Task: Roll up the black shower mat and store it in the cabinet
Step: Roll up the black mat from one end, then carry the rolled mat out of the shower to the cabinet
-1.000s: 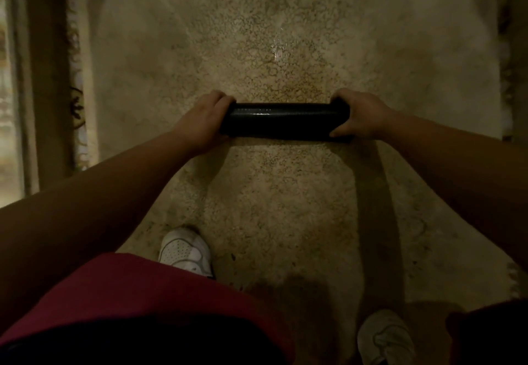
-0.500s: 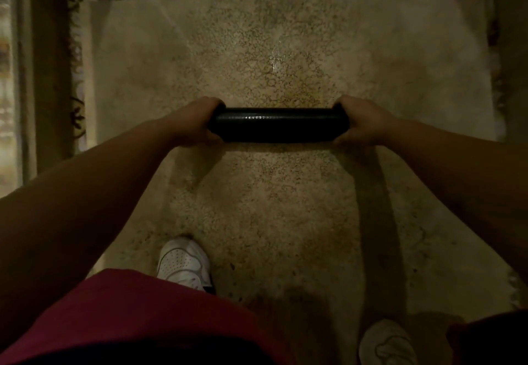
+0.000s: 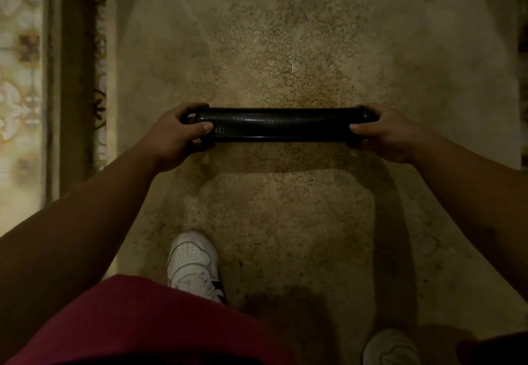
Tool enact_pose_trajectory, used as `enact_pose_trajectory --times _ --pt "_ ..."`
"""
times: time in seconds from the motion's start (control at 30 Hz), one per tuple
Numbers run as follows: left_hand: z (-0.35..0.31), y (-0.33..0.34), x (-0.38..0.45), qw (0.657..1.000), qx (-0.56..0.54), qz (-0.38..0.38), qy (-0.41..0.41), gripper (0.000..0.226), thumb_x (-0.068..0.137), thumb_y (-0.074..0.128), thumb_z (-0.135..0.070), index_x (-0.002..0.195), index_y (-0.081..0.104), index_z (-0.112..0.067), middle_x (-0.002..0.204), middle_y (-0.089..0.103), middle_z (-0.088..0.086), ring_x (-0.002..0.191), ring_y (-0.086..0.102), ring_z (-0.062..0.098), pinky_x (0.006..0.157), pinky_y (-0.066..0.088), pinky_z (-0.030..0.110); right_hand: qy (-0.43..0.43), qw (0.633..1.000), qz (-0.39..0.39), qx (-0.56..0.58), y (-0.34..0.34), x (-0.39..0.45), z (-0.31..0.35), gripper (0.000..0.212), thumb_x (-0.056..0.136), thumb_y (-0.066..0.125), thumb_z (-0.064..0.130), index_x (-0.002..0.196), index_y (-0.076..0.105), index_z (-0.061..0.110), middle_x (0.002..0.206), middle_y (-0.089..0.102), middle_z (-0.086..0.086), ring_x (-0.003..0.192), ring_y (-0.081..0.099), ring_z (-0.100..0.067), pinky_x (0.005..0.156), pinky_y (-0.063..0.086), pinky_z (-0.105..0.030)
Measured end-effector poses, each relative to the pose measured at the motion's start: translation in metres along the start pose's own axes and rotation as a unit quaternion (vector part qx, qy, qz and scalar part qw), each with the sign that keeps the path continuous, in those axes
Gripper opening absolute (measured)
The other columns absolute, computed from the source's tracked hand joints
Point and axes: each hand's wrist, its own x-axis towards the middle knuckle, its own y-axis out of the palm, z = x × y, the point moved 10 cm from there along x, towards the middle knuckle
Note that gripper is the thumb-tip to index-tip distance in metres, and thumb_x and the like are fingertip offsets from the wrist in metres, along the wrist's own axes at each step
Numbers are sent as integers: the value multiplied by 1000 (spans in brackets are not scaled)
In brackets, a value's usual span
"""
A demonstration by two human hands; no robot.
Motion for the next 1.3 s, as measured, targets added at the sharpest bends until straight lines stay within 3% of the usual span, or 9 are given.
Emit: enact_pose_trajectory --times 0.17,0.37,0.5,0.6,0.83,1.0,1.1,1.3 --pt "-21 9 -9 1000 -1 26 -12 51 79 67 -5 124 58 -25 127 52 8 109 61 30 78 56 35 -19 997 -19 66 -3 -14 18 32 85 61 7 113 62 21 114 61 -4 105 60 -24 69 55 -29" --pt "-101 19 -43 1000 11 11 5 49 77 73 -5 118 62 -30 123 56 10 108 61 32 75 56 36 -31 987 -94 130 -3 -70 62 26 85 63 3 109 58 14 108 59 -5 96 63 -24 69 56 -33" --pt "-177 29 -108 1000 -20 7 7 50 69 77 -14 114 66 -33 122 59 6 107 62 29 75 56 35 -44 977 -131 159 3 -145 133 21 84 63 2 99 65 16 100 65 -3 88 66 -20 68 58 -32" --pt "-237 33 -168 1000 -26 0 9 48 74 73 -14 117 64 -36 126 56 3 108 59 28 73 55 31 -47 980 -127 144 19 -209 197 21 85 61 0 96 67 16 97 66 -3 89 65 -21 73 56 -35" --pt "-403 35 -332 999 -32 -10 20 47 87 62 -4 127 57 -28 130 52 7 101 57 26 70 52 28 -56 985 -93 133 69 -366 352 26 84 59 -2 102 66 16 108 64 -8 99 62 -25 69 56 -32" --pt "-510 34 -439 997 -60 -24 41 49 91 57 -5 136 50 -21 136 48 11 110 55 31 82 46 36 -91 984 -92 125 101 -468 460 25 83 61 2 98 71 18 106 67 -6 100 63 -25 71 55 -34" --pt "-564 38 -491 996 -62 -18 63 50 91 56 -5 138 48 -19 133 52 11 110 55 30 86 45 38 -113 983 -98 106 115 -518 512 22 87 59 3 102 68 17 107 65 -7 100 62 -25 74 52 -36" --pt "-632 48 -555 993 -48 -27 100 51 88 58 3 133 51 -20 117 60 4 96 61 25 77 48 35 -167 974 -119 100 120 -582 572 19 87 62 6 97 71 19 99 68 -3 90 65 -19 64 55 -28"
